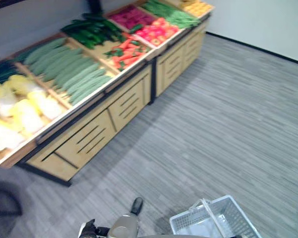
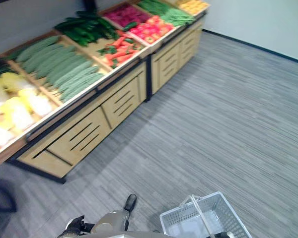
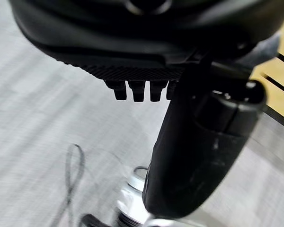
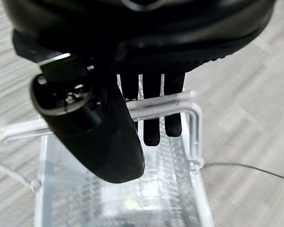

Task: Get the vegetables into the basket

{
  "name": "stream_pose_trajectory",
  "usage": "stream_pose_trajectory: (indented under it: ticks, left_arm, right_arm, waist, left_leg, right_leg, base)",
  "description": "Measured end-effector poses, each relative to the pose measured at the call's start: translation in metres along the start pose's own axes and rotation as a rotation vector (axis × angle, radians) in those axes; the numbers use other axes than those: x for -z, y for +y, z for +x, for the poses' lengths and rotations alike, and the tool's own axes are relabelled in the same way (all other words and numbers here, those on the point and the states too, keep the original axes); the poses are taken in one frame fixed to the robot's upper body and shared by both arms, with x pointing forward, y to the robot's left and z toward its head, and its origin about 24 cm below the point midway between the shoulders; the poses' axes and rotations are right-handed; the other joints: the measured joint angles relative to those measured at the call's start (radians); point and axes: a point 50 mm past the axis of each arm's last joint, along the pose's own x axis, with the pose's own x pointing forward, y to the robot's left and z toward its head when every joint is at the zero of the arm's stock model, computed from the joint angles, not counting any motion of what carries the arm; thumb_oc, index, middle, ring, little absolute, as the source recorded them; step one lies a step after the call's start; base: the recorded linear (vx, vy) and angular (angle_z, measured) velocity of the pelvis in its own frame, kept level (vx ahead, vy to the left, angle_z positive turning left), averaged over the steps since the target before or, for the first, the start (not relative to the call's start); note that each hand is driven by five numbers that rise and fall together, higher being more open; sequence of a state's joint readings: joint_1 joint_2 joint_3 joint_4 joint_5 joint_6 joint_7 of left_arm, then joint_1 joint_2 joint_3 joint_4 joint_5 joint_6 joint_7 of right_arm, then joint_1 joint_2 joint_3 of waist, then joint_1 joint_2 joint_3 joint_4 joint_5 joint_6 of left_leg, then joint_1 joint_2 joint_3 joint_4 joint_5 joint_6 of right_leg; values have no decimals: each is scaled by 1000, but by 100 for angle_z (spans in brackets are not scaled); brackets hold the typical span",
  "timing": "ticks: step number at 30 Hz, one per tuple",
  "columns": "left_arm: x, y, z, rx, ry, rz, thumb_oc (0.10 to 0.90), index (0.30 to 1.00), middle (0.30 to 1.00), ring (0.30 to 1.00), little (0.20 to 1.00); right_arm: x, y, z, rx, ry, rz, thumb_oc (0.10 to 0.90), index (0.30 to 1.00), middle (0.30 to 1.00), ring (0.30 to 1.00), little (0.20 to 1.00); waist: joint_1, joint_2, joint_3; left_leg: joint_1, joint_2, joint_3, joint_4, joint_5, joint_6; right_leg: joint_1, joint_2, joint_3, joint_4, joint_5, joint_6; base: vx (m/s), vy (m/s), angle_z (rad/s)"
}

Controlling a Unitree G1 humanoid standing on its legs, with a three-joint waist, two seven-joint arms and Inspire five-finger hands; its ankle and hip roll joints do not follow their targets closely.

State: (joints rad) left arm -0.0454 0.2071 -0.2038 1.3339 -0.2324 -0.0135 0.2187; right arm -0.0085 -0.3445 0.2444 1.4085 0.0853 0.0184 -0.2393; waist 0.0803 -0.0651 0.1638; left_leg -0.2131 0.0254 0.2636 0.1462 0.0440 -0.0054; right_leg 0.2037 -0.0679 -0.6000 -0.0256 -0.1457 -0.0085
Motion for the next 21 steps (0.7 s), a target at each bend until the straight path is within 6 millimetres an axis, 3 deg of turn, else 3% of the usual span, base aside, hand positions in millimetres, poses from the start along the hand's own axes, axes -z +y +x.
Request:
stream_pose_trajectory:
  ticks: [2,3,4,5,6,7,8,10,11,16,18,21]
  left_arm:
    - [1,2,0,-11,4,-1,900,1000,1000,1000,1000]
    - [7,1,-1,-9,26,0,900,1000,1000,1000,1000]
    - [10,-4,-2,6,27,-3,900,1000,1000,1000,1000]
    - [8,-8,-2,19,19,2,900,1000,1000,1000,1000]
    - [-2,-2,-1,7,-19,8,900,1000,1000,1000,1000]
    - [-14,8,1,-16,-61,14,900,1000,1000,1000,1000]
    - [-19,11,2,-21,-75,11,900,1000,1000,1000,1000]
    - [-11,14,2,-25,-55,16,900,1000,1000,1000,1000]
    - [-4,15,2,-28,-33,16,900,1000,1000,1000,1000]
    - [-2,18,2,-33,-23,43,900,1000,1000,1000,1000]
    - [-2,19,2,-36,-23,44,900,1000,1000,1000,1000]
    - [-3,20,2,-38,-28,42,900,1000,1000,1000,1000]
  right_arm:
    - [-9,-3,1,7,-25,8,400,300,300,300,300]
    - [-10,-9,2,22,-39,11,400,300,300,300,300]
    - [-7,-14,2,34,-30,7,400,300,300,300,300]
    - [-6,-12,2,41,-22,10,400,300,300,300,300]
    - [-9,-7,2,23,-21,30,400,300,300,300,300]
    - [-13,5,-1,-9,-18,55,400,300,300,300,300]
    - [-14,12,-2,-25,-14,75,400,300,300,300,300]
    - [-25,19,-4,-45,-55,96,400,300,300,300,300]
    - [-28,22,-4,-52,-63,100,400,300,300,300,300]
    - [-30,26,-6,-65,-66,110,400,300,300,300,300]
    - [-34,27,-6,-68,-79,113,400,300,300,300,300]
    - [-40,27,-6,-70,-94,117,400,300,300,300,300]
  waist:
    - [5,-4,2]
    - [-43,44,-7]
    - [-38,98,-15]
    - [-34,104,-11]
    - [-29,90,-17]
    - [-24,38,-6]
    - [-9,22,-13]
    - [-3,0,-22]
    - [-2,-10,-26]
    - [-5,-15,-40]
    - [-1,-27,-51]
    - [5,-35,-58]
  left_leg:
    - [6,58,169,20,-50,2]
    - [53,101,236,-10,21,94]
    - [97,125,189,-63,69,100]
    - [126,107,166,-109,74,62]
    - [119,75,123,-134,64,49]
    - [116,25,98,-137,59,48]
    - [122,14,103,-145,56,50]
    - [148,-13,96,-171,49,35]
    - [171,-28,96,-188,54,47]
    - [235,-28,67,-233,42,75]
    - [227,-32,70,-231,41,76]
    - [222,-36,83,-230,51,62]
  right_leg:
    - [-5,-19,-32,9,-1,3]
    - [26,-23,-67,65,-13,23]
    - [21,-20,-41,152,-36,39]
    - [3,-40,-13,214,-84,59]
    - [-4,-46,31,160,-92,68]
    - [22,-77,19,91,-65,117]
    - [32,-86,-2,88,-55,118]
    - [40,-107,6,96,-55,120]
    - [55,-114,8,104,-53,121]
    - [39,-153,24,249,-65,126]
    - [43,-156,26,141,-49,129]
    - [55,-149,37,55,-8,171]
  base:
    - [31,50,84]
    - [119,55,127]
    - [237,45,130]
    - [270,83,79]
    - [184,63,116]
    - [124,107,117]
    - [111,69,76]
    - [122,81,19]
    - [131,108,5]
    - [123,102,14]
    - [98,73,-5]
    - [70,66,-7]
